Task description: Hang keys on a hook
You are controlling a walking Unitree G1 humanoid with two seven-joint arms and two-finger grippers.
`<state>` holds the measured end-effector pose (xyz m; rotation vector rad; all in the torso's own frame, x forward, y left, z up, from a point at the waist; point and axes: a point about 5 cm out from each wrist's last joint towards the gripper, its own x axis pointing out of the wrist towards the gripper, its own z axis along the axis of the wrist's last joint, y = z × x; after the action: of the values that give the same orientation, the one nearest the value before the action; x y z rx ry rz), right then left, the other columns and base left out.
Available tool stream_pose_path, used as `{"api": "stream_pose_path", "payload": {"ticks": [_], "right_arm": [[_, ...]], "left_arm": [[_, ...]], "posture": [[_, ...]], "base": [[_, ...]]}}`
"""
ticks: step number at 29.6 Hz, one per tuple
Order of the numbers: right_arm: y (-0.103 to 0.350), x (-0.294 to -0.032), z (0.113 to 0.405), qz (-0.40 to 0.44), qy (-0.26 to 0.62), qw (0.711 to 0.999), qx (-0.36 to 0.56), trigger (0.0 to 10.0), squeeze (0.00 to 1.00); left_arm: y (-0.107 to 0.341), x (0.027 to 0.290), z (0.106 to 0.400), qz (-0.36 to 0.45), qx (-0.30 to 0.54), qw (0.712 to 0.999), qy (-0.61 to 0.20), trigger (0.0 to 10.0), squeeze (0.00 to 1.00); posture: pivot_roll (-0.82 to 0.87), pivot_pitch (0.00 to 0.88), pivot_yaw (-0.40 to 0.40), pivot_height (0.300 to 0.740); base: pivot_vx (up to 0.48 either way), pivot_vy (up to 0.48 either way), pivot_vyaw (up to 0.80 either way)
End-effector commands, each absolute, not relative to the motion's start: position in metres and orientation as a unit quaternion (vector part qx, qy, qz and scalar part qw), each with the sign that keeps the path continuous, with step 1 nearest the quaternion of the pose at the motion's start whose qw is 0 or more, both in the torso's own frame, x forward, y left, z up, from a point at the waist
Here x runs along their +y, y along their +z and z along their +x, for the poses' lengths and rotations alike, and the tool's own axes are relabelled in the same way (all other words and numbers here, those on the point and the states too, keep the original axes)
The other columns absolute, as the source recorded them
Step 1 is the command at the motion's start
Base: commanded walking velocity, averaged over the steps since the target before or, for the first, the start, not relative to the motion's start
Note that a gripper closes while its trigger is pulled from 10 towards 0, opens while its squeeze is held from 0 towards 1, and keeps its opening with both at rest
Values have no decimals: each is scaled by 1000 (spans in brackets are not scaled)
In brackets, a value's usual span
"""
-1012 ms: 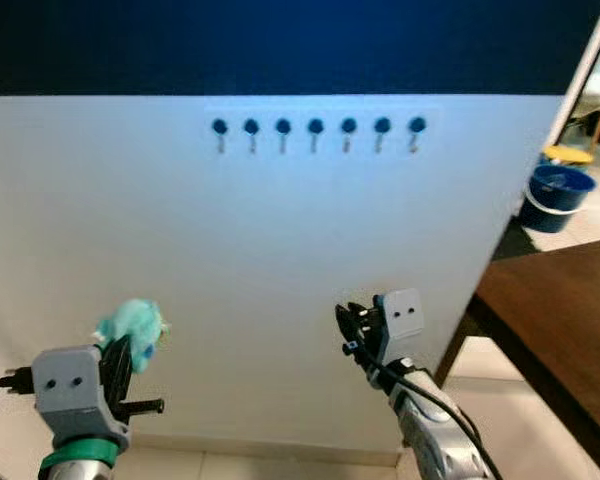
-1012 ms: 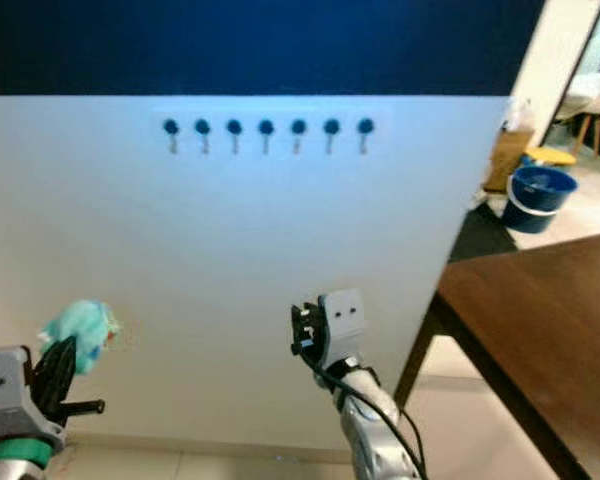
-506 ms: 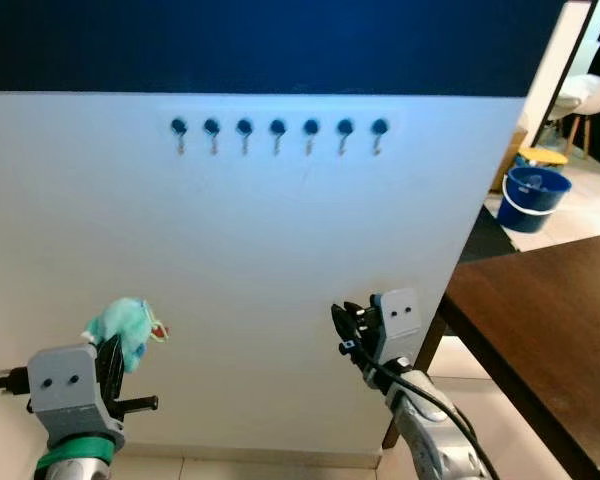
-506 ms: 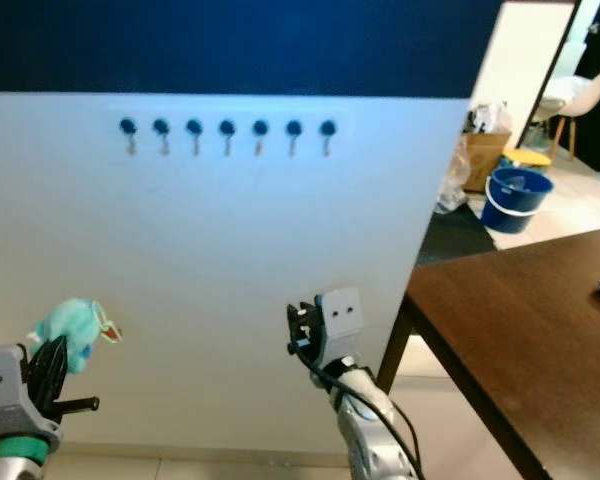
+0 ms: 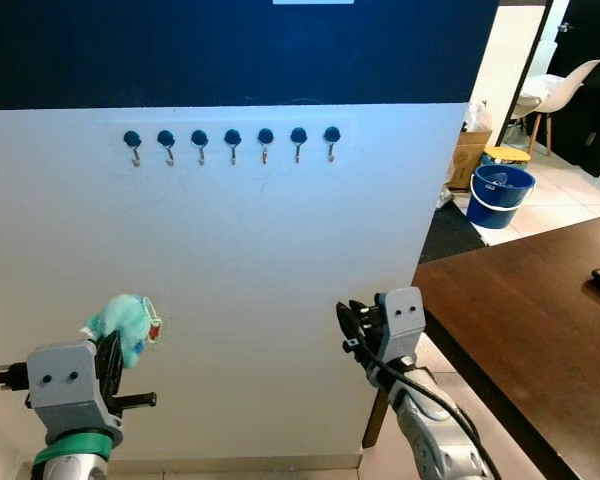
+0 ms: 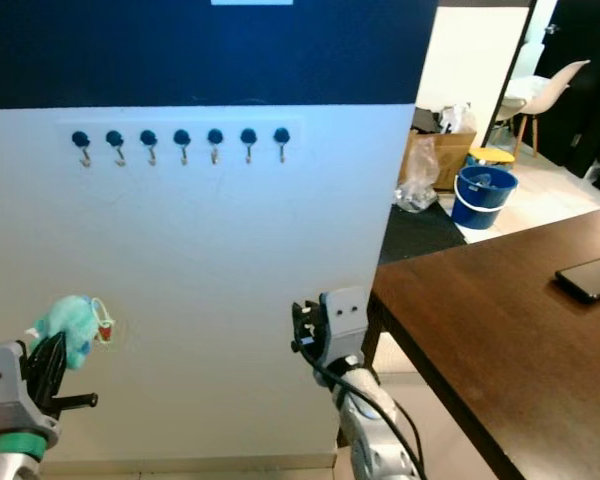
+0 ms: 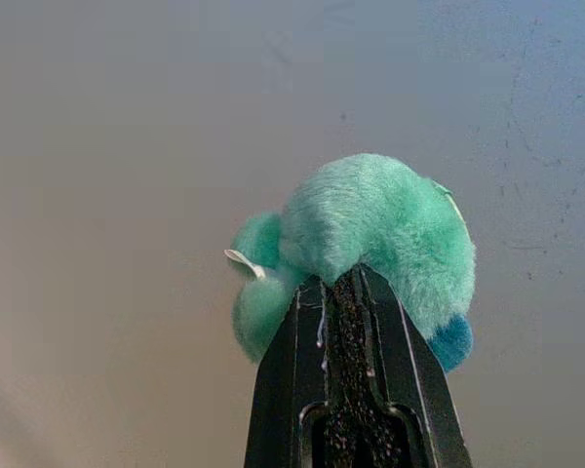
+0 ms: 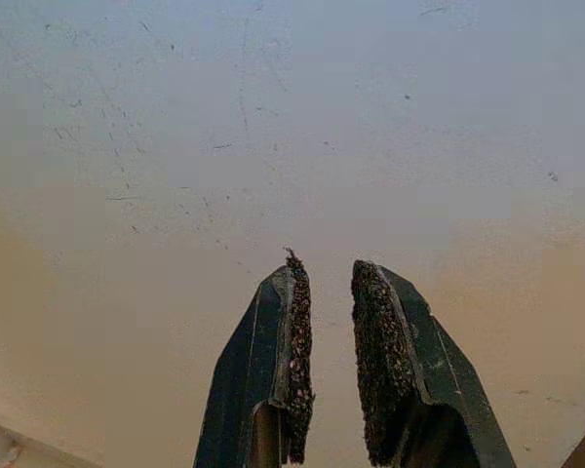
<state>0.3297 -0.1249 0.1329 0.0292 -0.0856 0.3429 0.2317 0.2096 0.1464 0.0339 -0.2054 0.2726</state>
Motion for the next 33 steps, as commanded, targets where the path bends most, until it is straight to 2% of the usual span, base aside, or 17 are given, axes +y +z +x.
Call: {"api": "stream_pose_path", "payload": {"ticks": [1,7,11,18,22,33], "right_arm": [[132,-119,330,21,182,982,-41,10000,0],[139,-111,329,25,203,977,-61,10000,0],[142,-107,328,24,218,973,-71,10000,0],[141,-107,327,25,218,973,-70,10000,0],[144,-106,328,29,219,972,-76,10000,0],[149,-103,327,42,235,967,-88,10000,0]], "left_arm": [[149,212,232,22,-110,984,136,10000,0],[157,210,232,22,-136,983,125,10000,0],[178,207,231,25,-194,975,108,10000,0],[223,201,245,68,-271,957,83,10000,0],[256,204,263,107,-311,940,91,10000,0],[276,202,285,100,-337,934,70,10000,0]], "posture": [[-142,0,94,740],[-142,0,94,740],[-141,0,90,740],[-139,0,87,740],[-144,0,92,740],[-148,0,92,740]], "base": [[0,0,0],[0,0,0],[0,0,0],[0,0,0],[0,0,0],[0,0,0]]}}
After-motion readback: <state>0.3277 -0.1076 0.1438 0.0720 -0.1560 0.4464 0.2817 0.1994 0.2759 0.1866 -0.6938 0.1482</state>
